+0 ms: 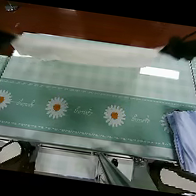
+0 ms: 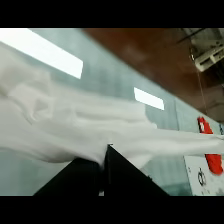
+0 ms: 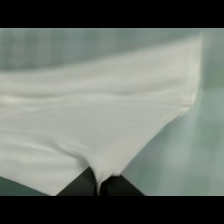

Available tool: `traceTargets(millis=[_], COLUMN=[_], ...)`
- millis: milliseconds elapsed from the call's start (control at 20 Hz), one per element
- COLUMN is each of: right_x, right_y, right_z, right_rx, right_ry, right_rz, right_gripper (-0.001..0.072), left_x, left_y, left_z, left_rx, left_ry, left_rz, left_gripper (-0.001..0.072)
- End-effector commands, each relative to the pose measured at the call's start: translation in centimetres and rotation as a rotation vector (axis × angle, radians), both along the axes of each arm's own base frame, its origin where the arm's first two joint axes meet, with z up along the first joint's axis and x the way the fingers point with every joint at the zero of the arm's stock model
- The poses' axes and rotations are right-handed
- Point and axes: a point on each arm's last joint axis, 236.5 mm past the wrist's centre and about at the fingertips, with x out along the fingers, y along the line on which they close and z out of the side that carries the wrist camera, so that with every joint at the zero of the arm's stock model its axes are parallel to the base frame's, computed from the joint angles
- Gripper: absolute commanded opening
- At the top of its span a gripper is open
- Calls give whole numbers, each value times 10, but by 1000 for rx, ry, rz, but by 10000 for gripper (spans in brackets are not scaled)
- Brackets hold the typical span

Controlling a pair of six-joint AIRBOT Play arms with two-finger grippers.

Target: Fold the shirts.

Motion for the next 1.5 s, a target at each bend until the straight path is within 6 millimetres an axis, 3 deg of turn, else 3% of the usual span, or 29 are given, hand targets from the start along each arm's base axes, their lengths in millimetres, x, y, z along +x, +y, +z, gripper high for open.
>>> traceTargets(millis=[0,50,150,300,400,550,650,750,900,1050,1300,1450], right_x=[-27,-53,-109,-185,-232,-287,-312,-324,-315,-279,-177,-107], right_y=[-32,-30,-33,-44,-50,-66,-84,-93,-92,-86,-81,-80], right_z=[167,200,243,284,293,289,278,272,257,202,84,13], right_rx=[-162,-170,-213,-281,-312,-363,-402,-412,-409,-395,-376,-345], right_ry=[-362,-438,-535,-646,-669,-647,-599,-566,-510,-335,-74,44], right_rz=[-101,-102,-121,-178,-211,-285,-354,-398,-384,-323,-221,-195], right_gripper=[20,20,19,20,20,20,20,20,20,20,20,20], left_x=[-27,-43,-78,-122,-146,-184,-205,-215,-201,-159,-80,-33], left_y=[-5,-12,-29,-36,-31,-20,-15,-15,-17,-12,-17,-13], left_z=[174,207,252,276,274,273,272,266,231,153,-2,-62], left_rx=[220,300,440,612,699,838,888,901,869,799,631,549], left_ry=[-413,-491,-598,-625,-586,-547,-534,-512,-412,-211,109,221], left_rz=[119,141,165,263,344,460,496,486,414,336,180,155], left_gripper=[23,22,22,22,22,22,22,22,22,23,23,22])
